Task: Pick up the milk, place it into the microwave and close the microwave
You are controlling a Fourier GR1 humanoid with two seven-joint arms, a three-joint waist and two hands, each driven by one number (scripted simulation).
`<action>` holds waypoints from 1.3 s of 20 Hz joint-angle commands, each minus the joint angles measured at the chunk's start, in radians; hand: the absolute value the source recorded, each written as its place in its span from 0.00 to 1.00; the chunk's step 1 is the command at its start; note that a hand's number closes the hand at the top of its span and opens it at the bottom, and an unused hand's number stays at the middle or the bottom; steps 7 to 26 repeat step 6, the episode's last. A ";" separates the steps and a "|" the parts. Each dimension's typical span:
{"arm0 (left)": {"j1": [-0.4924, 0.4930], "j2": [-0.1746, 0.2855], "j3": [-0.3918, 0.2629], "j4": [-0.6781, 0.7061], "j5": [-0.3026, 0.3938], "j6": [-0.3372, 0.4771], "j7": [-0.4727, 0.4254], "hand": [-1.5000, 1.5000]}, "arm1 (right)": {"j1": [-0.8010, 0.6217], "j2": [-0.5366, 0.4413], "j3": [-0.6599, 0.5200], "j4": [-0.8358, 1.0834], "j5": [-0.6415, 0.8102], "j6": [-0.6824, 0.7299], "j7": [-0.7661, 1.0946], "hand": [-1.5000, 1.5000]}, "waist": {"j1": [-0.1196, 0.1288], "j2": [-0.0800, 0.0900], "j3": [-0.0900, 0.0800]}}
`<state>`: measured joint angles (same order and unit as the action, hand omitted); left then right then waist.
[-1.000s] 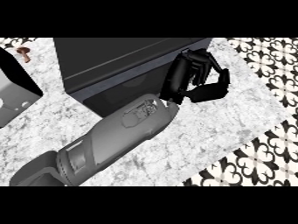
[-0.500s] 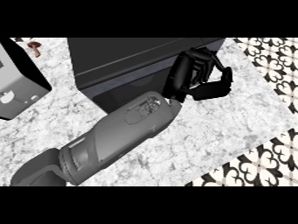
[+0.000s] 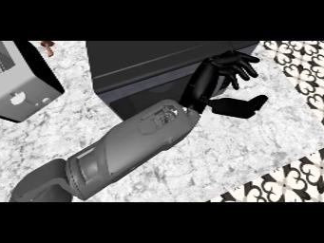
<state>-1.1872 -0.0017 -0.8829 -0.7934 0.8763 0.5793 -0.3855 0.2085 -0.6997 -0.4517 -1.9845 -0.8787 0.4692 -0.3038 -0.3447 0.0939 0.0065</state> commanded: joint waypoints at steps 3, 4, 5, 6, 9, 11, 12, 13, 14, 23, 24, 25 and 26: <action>0.090 0.085 0.055 0.183 0.042 0.044 0.004 0.00 | 0.031 -0.006 -0.036 -0.020 -0.022 -0.009 0.013 0.00 | 0.047 0.010 -0.006; 0.096 0.075 0.044 0.183 0.041 0.041 -0.008 0.00 | 0.027 -0.002 -0.031 -0.027 -0.023 -0.013 0.013 0.00 | 0.063 0.015 -0.006; 0.093 0.083 0.049 0.180 0.053 0.030 -0.005 0.00 | 0.037 -0.006 -0.033 -0.030 -0.026 -0.007 0.018 0.00 | 0.061 0.017 -0.006; 0.103 0.069 0.039 0.186 0.056 0.040 -0.007 0.00 | 0.041 -0.002 -0.039 -0.034 -0.037 -0.007 0.017 0.00 | 0.060 0.012 -0.005; 0.103 0.069 0.039 0.186 0.056 0.040 -0.007 0.00 | 0.041 -0.002 -0.039 -0.034 -0.037 -0.007 0.017 0.00 | 0.060 0.012 -0.005; 0.103 0.069 0.039 0.186 0.056 0.040 -0.007 0.00 | 0.041 -0.002 -0.039 -0.034 -0.037 -0.007 0.017 0.00 | 0.060 0.012 -0.005; 0.103 0.069 0.039 0.186 0.056 0.040 -0.007 0.00 | 0.041 -0.002 -0.039 -0.034 -0.037 -0.007 0.017 0.00 | 0.060 0.012 -0.005; 0.103 0.069 0.039 0.186 0.056 0.040 -0.007 0.00 | 0.041 -0.002 -0.039 -0.034 -0.037 -0.007 0.017 0.00 | 0.060 0.012 -0.005; 0.103 0.069 0.039 0.186 0.056 0.040 -0.007 0.00 | 0.041 -0.002 -0.039 -0.034 -0.037 -0.007 0.017 0.00 | 0.060 0.012 -0.005; 0.103 0.069 0.039 0.186 0.056 0.040 -0.007 0.00 | 0.041 -0.002 -0.039 -0.034 -0.037 -0.007 0.017 0.00 | 0.060 0.012 -0.005; 0.103 0.069 0.039 0.186 0.056 0.040 -0.007 0.00 | 0.041 -0.002 -0.039 -0.034 -0.037 -0.007 0.017 0.00 | 0.060 0.012 -0.005; 0.103 0.069 0.039 0.186 0.056 0.040 -0.007 0.00 | 0.041 -0.002 -0.039 -0.034 -0.037 -0.007 0.017 0.00 | 0.060 0.012 -0.005; 0.103 0.069 0.039 0.186 0.056 0.040 -0.007 0.00 | 0.041 -0.002 -0.039 -0.034 -0.037 -0.007 0.017 0.00 | 0.060 0.012 -0.005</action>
